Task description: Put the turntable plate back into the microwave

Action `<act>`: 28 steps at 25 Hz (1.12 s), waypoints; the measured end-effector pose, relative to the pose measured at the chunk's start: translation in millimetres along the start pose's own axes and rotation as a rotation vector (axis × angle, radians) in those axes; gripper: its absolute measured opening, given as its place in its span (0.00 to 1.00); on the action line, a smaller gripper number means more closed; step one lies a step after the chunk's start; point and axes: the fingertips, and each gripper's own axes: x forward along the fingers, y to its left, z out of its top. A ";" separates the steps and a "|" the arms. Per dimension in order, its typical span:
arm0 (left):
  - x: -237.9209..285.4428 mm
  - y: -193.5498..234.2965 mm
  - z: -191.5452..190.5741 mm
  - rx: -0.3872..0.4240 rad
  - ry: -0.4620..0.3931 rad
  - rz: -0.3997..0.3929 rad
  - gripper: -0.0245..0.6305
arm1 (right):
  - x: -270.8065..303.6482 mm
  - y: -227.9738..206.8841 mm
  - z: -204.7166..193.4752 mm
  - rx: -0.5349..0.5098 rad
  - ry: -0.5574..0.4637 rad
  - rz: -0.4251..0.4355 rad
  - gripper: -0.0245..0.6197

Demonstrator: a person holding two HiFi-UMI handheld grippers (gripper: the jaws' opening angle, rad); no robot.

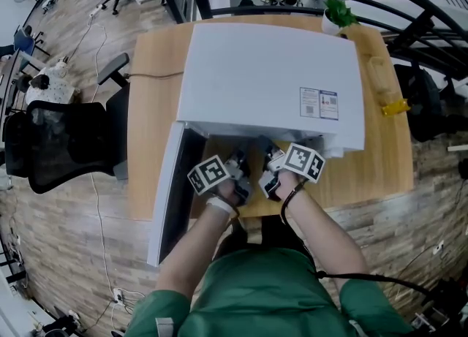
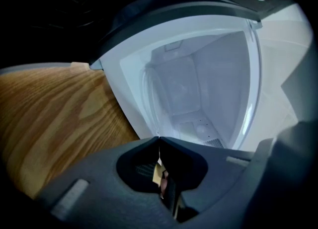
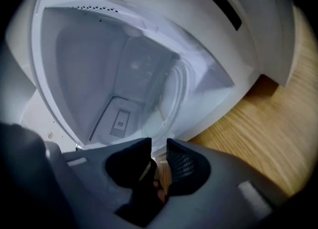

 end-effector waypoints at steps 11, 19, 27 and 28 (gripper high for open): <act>-27.9 -50.5 -15.7 0.353 0.035 0.039 0.05 | -61.4 19.7 0.9 -0.295 -0.097 -0.092 0.05; -79.9 -123.9 0.6 0.735 -0.037 0.070 0.05 | -122.4 81.0 17.1 -0.640 -0.240 -0.141 0.05; -124.0 -204.6 -2.9 1.079 -0.130 -0.023 0.05 | -178.0 169.7 8.2 -1.037 -0.454 -0.107 0.05; -129.4 -213.3 -4.4 1.116 -0.140 -0.038 0.05 | -184.4 178.2 5.3 -1.066 -0.476 -0.105 0.05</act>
